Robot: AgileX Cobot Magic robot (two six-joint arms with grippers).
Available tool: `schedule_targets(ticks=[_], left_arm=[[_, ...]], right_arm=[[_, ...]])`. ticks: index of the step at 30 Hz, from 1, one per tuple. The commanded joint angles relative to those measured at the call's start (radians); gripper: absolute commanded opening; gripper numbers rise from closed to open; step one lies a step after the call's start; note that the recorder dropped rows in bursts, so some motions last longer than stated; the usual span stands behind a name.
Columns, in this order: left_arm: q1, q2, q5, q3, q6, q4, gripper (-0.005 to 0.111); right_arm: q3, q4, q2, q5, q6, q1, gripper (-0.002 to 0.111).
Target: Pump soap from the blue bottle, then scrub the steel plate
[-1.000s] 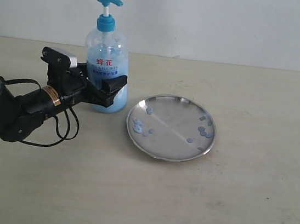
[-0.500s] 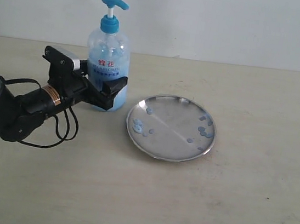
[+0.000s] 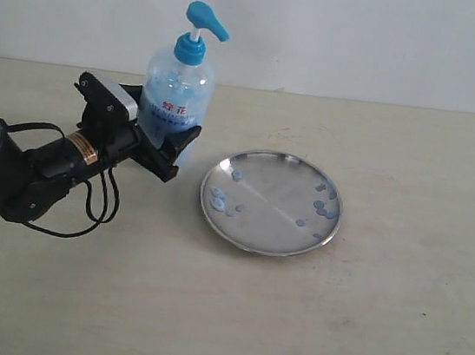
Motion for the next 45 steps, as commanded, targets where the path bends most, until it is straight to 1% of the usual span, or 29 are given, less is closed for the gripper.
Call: schedule_targets(ticks=[1,6,10,14,17,21,24,27,29,30,31,33,37,38,39,40,42,45], left_arm=[[0.000,-0.024,0.013,-0.003,0.054,-0.017,0.004],[0.000,-0.025,0.013,-0.003,0.050,0.009,0.004],[0.000,-0.025,0.016,-0.003,0.024,0.044,0.004],[0.000,-0.025,0.031,-0.003,0.001,0.039,0.004],[0.000,-0.025,0.031,-0.003,0.001,0.039,0.004],[-0.001,-0.025,0.031,-0.003,-0.025,0.039,0.004],[-0.001,-0.025,0.031,-0.003,-0.041,0.046,0.004],[-0.001,-0.025,0.031,-0.003,-0.042,0.046,0.004],[-0.004,-0.025,0.031,-0.003,-0.070,0.046,0.004],[-0.006,-0.025,0.034,-0.003,-0.076,0.046,0.004],[-0.011,-0.025,0.038,-0.003,-0.076,0.046,0.004],[-0.021,-0.025,0.040,-0.003,-0.076,0.046,0.004],[-0.038,-0.025,0.057,-0.003,-0.078,0.046,0.004],[-0.046,-0.025,0.070,-0.003,-0.078,0.044,0.004],[-0.048,-0.025,0.077,-0.003,-0.078,0.044,0.004],[-0.048,-0.025,0.083,-0.003,-0.078,0.042,0.004],[-0.048,-0.025,0.083,-0.003,-0.078,0.026,0.004],[-0.048,-0.025,0.083,-0.003,-0.078,0.023,0.004]], right_arm=[[-0.001,0.162,-0.005,-0.145,0.201,-0.002,0.000],[-0.001,0.183,-0.005,-0.214,0.284,-0.002,0.000],[-0.001,0.183,-0.005,-0.214,0.297,-0.002,0.000],[-0.001,0.183,-0.005,-0.180,0.300,-0.002,0.000],[-0.001,0.183,0.068,-0.189,0.290,-0.002,0.000],[-0.043,0.174,0.255,-0.278,0.209,-0.002,0.000],[-0.141,0.090,0.456,-0.361,0.194,0.000,0.000],[-0.256,-0.075,0.688,-0.468,0.248,0.037,0.000],[-0.343,-0.264,0.859,-0.545,0.329,0.092,0.000],[-0.408,-0.372,0.972,-0.582,0.381,0.140,0.000],[-0.456,-0.475,1.045,-0.595,0.397,0.173,0.000],[-0.581,-0.599,1.210,-0.590,0.399,0.253,0.000],[-0.832,-0.624,1.442,-0.565,0.358,0.353,0.000],[-0.961,-0.624,1.520,-0.565,0.322,0.379,0.000],[-1.009,-0.624,1.543,-0.564,0.320,0.382,0.000],[-1.112,-0.624,1.582,-0.559,0.340,0.389,0.000],[-1.203,-0.624,1.622,-0.559,0.393,0.389,0.000],[-1.258,-0.624,1.686,-0.547,0.425,0.389,0.000]])
